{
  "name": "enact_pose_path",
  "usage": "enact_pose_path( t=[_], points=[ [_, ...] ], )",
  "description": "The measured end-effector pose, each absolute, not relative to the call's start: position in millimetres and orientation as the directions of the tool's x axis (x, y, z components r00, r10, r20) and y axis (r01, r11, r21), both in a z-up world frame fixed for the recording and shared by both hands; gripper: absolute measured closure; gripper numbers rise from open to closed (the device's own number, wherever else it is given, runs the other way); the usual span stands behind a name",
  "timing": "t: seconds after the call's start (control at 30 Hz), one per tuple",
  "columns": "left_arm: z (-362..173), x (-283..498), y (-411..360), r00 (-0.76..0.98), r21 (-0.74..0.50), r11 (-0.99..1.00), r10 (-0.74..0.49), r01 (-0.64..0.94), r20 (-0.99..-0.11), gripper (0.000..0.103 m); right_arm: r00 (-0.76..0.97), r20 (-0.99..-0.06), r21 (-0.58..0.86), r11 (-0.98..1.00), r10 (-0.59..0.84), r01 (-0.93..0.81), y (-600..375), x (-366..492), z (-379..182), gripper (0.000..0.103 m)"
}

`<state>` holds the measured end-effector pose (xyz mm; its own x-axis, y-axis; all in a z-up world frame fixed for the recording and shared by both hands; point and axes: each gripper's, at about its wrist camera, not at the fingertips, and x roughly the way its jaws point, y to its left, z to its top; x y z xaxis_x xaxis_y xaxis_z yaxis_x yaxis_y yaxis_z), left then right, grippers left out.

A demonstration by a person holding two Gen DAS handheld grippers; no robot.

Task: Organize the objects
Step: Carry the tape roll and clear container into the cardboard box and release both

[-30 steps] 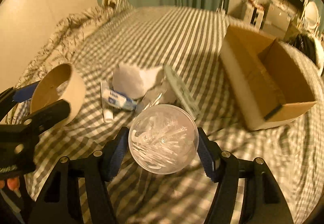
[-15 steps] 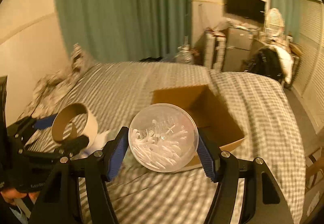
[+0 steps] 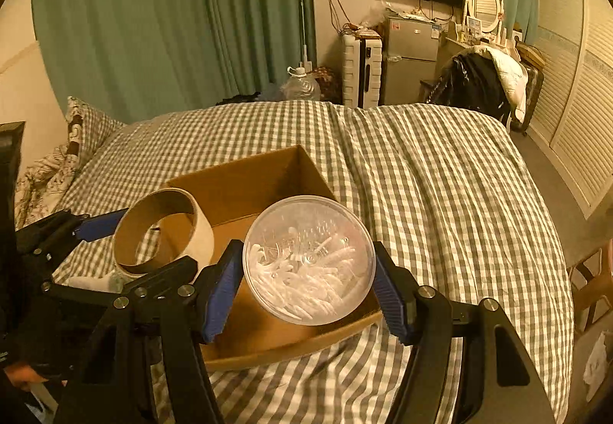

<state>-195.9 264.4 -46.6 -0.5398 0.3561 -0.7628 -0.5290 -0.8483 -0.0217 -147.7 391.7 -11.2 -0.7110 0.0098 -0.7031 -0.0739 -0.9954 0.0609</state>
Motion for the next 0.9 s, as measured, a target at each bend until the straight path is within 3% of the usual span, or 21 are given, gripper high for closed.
enact_pose_path(
  t=[0.13,0.2,0.5,0.7,0.9],
  points=[
    [-51,-202,268,-0.553,0.003,-0.854,0.334,-0.521,-0.763,0.016,-0.716,-0.698,0.079,-0.994,0.003,-0.081,396,-152,-13,0.036],
    [-47,-200,262,-0.556,-0.01,-0.858,0.341,-0.513,-0.758,0.007,-0.729,-0.684,0.07,-0.994,0.015,-0.087,396,-148,-7,0.027],
    [14,-163,228,-0.629,-0.009,-0.868,0.367,-0.496,-0.685,0.003,-0.776,-0.628,0.041,-0.992,0.066,-0.118,377,-107,48,0.023],
    [46,-127,170,-0.675,-0.004,-0.895,0.339,-0.446,-0.655,0.003,-0.802,-0.594,-0.013,-0.998,0.063,-0.069,339,-70,83,0.021],
    [55,-106,86,-0.728,0.011,-0.949,0.233,-0.314,-0.645,0.003,-0.818,-0.574,-0.021,-0.999,-0.029,0.05,285,-51,98,0.018]
  ],
)
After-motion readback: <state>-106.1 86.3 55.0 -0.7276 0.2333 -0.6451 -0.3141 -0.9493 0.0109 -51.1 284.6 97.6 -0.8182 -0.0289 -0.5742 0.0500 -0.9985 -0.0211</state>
